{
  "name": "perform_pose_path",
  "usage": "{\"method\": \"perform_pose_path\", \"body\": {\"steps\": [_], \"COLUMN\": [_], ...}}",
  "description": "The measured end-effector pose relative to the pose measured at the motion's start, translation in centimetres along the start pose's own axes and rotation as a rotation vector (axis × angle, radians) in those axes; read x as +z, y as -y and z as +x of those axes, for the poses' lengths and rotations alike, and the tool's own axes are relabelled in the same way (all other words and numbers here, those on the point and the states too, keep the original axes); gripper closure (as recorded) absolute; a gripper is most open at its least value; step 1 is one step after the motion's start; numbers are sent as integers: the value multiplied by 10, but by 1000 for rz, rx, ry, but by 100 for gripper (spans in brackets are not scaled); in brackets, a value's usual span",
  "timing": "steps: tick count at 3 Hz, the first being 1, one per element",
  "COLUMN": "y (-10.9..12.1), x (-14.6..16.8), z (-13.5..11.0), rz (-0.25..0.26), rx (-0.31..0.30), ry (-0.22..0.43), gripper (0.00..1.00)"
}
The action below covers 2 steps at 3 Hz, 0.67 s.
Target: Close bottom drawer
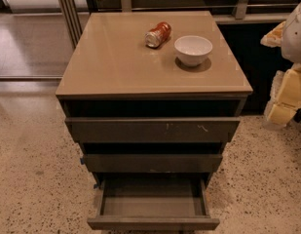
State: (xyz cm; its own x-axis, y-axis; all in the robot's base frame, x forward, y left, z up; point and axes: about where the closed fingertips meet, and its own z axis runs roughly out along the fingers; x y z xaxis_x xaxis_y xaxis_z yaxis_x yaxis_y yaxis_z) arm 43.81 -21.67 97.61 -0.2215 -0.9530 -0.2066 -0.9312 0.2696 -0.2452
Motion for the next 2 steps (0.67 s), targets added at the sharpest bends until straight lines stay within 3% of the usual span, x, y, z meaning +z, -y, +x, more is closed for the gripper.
{"method": "perform_pose_path", "body": {"steps": [1, 2], "y": [0, -15], "x": [-2, 19], "z": [-1, 6], "rz": [13, 8], "rx": [-5, 16], "ry": [8, 79], "gripper": [0, 0]}}
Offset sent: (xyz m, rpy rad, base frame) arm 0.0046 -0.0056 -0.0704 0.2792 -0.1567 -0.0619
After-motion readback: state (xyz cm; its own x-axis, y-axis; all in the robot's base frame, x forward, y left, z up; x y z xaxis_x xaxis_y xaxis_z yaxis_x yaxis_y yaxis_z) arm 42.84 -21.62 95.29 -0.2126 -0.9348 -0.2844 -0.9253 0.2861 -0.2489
